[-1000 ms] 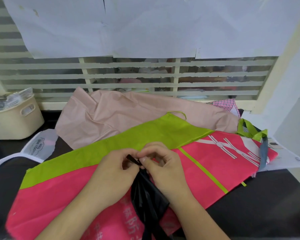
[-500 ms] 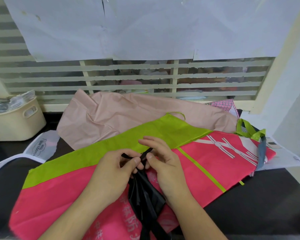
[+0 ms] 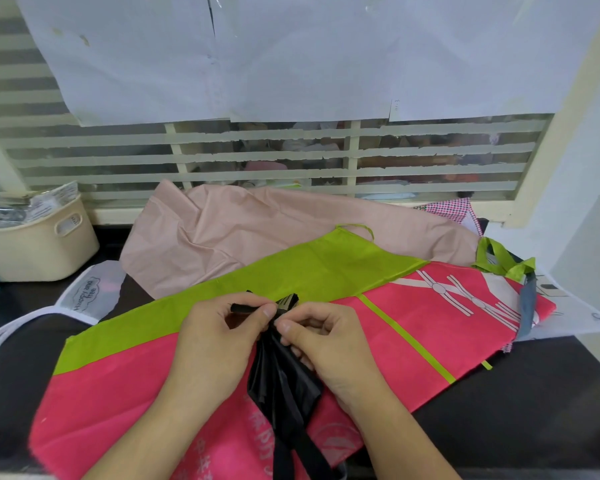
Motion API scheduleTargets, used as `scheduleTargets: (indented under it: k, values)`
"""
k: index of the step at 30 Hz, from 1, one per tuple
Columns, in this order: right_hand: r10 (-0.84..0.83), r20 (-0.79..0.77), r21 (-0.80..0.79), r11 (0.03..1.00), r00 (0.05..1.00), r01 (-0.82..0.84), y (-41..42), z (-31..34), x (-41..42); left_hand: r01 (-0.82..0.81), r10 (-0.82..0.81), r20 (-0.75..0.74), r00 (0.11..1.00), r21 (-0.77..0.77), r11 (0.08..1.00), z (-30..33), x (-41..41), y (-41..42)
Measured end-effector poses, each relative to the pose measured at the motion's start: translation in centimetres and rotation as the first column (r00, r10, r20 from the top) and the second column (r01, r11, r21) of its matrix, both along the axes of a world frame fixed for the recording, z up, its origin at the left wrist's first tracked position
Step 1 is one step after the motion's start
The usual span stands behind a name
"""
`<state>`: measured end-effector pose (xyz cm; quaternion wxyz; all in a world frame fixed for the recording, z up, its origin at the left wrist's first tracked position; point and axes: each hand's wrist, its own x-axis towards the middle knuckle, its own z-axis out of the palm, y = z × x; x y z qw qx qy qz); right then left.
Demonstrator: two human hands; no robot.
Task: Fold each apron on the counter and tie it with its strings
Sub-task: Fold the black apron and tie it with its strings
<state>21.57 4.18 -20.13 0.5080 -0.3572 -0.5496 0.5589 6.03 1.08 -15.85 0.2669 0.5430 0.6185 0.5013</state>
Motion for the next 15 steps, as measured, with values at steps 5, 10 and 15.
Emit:
scheduleTargets:
  k: [5,10,15]
  values:
    - [-0.135,0.066,0.198,0.973,0.989,0.12,0.2,-0.37,-0.27,0.099,-0.099,-0.03,0.995,0.007,0.995,0.62,0.07,-0.77]
    - [-0.173,0.106,0.152,0.976,0.979,0.156,-0.1,-0.18,-0.68,0.122,-0.117,-0.079,0.99,0.051,0.991,0.45,-0.14,-0.82]
    - [-0.142,0.184,0.248,0.964,0.973,0.094,-0.58,-0.49,-0.93,0.14,-0.129,-0.142,0.981,0.069,0.988,0.11,-0.11,-0.8]
